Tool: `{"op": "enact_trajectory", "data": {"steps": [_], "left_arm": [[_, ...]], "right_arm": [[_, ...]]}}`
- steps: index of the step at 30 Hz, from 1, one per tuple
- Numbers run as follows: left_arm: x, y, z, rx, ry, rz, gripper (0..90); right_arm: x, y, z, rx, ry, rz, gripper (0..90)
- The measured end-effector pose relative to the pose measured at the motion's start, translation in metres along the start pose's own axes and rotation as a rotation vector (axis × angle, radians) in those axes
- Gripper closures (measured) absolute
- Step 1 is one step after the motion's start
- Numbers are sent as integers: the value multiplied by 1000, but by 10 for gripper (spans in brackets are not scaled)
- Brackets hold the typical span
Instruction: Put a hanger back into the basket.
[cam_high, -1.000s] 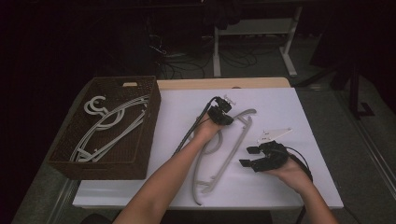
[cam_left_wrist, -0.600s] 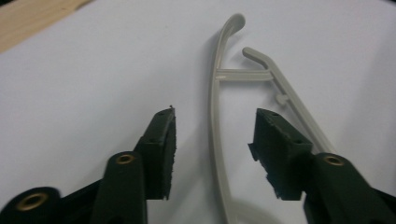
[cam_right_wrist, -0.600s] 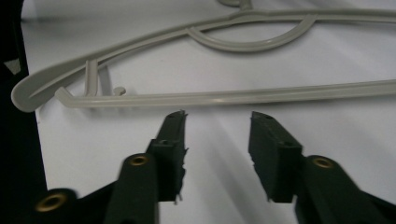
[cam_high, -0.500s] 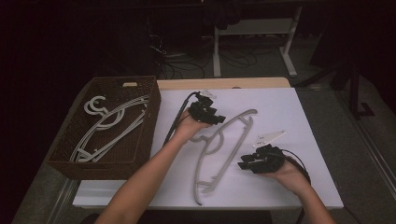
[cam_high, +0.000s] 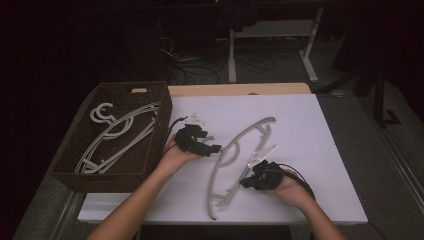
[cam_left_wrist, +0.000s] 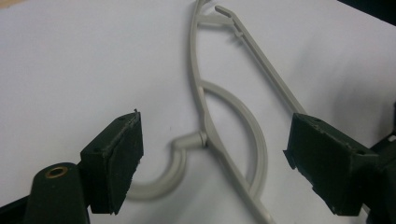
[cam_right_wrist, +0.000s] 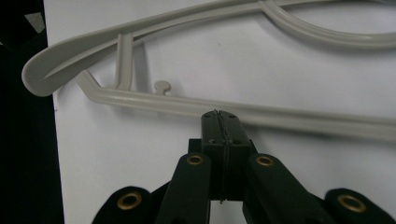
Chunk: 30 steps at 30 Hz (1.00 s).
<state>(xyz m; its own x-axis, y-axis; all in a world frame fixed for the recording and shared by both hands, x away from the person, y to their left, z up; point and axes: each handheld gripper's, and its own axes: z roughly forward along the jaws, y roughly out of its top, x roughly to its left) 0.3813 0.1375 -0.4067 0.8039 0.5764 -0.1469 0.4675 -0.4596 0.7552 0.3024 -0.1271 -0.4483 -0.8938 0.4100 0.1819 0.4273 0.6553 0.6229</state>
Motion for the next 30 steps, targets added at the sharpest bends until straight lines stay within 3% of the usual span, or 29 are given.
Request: {"op": "enact_trajectory", "data": {"steps": [5,8,21,28,29,30], "left_arm": [[0,-15,-13,-11,25,-30,188],[-3,-21,-17,-10,29,-28,188],[-1,-26,-18,-20,59,-58,201],[-1,-30,-16,-18,60,-70,205],[0,-32,-15,-13,60,-76,205],[1,-32,-14,-9,63,-78,204]], "right_arm": [[2,11,8,-6,15,-9,888],[2,16,14,-8,12,-13,888],[6,58,50,-21,-1,-62,888],[-10,56,20,-79,-64,-17,887],[-17,56,13,-90,-84,-2,886],[-32,55,-2,-108,-140,27,887]]}}
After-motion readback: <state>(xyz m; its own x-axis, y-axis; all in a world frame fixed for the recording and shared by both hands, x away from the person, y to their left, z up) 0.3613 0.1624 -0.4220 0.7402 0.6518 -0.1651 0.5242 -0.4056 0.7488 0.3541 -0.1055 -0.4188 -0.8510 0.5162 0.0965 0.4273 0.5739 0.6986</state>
